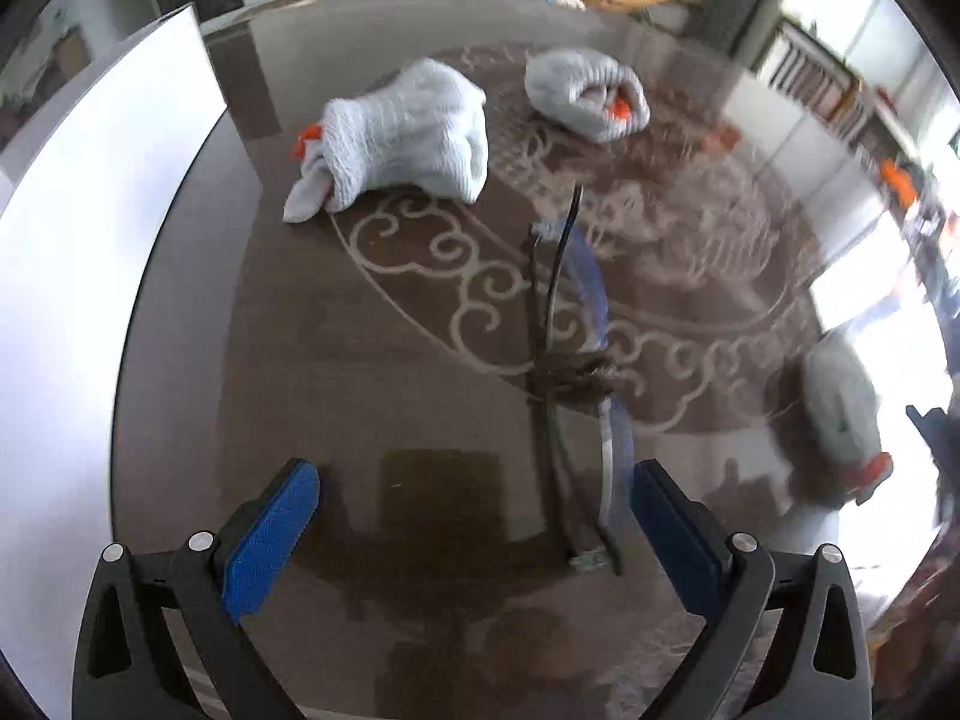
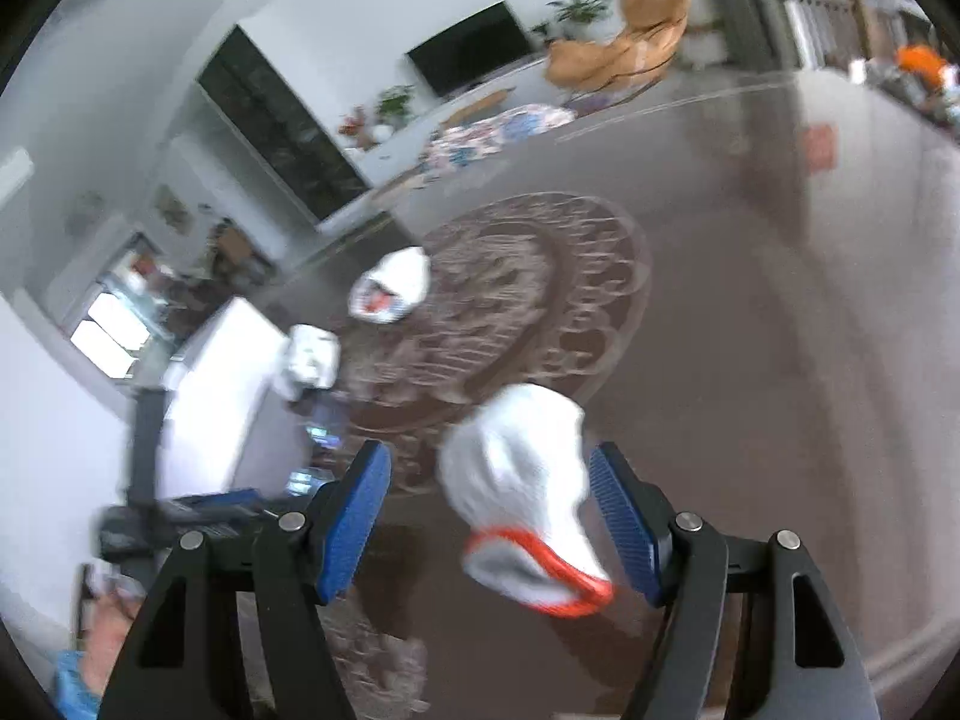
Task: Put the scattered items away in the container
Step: 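Lower the left tool over the blue-framed glasses while the right holds the glove, then close the left tool on the glasses and lift them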
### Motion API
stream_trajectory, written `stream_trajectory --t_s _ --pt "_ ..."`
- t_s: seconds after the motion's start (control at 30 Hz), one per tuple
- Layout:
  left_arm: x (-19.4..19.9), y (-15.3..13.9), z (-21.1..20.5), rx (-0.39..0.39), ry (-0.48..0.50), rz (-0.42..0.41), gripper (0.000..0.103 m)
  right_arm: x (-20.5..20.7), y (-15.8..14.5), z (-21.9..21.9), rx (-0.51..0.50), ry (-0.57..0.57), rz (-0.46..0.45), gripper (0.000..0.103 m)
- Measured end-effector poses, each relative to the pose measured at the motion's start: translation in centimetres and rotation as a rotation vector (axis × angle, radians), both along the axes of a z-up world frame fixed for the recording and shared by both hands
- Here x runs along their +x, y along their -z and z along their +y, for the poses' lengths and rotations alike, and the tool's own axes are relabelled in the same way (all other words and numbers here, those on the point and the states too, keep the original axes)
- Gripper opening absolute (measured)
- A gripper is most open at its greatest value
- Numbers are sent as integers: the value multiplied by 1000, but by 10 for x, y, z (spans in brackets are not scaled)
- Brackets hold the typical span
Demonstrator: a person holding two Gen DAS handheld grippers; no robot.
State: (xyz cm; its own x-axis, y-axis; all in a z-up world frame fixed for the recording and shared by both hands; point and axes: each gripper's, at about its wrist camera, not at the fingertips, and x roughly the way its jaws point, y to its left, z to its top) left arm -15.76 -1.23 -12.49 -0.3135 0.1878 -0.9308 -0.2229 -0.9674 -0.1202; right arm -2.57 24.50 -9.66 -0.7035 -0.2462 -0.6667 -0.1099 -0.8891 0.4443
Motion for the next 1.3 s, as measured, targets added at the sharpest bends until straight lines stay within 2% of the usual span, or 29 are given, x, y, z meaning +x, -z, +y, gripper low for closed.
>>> stream_trajectory --t_s 0.03,0.23,0.37,0.57,0.67,0.77,1.0,1.03,1.13,1.3 --pt "1 -3 3 19 4 6 103 5 1 0 14 9 -2 70" --pt "4 -4 43 -125 96 80 103 6 4 -8 89 -35 -5 70" --pt "6 -8 45 -154 92 81 103 -11 6 -18 141 -106 -10 70" --pt "4 6 50 -112 51 59 103 -33 26 -39 307 -159 -57 70" --pt "2 10 51 -110 56 58 103 -40 40 -44 347 -175 -91 70" --pt "5 10 51 -107 59 69 103 -39 42 -50 394 -160 -82 71" --pt "10 14 46 -97 16 95 103 -37 46 -48 394 -152 -76 71" --pt "10 16 46 -96 14 103 103 -28 30 -49 409 -152 -89 71" --pt "13 20 42 -89 -4 137 103 -29 29 -50 413 -152 -90 71" --pt "9 24 39 -91 -53 138 103 -37 26 -51 434 -153 -94 72"
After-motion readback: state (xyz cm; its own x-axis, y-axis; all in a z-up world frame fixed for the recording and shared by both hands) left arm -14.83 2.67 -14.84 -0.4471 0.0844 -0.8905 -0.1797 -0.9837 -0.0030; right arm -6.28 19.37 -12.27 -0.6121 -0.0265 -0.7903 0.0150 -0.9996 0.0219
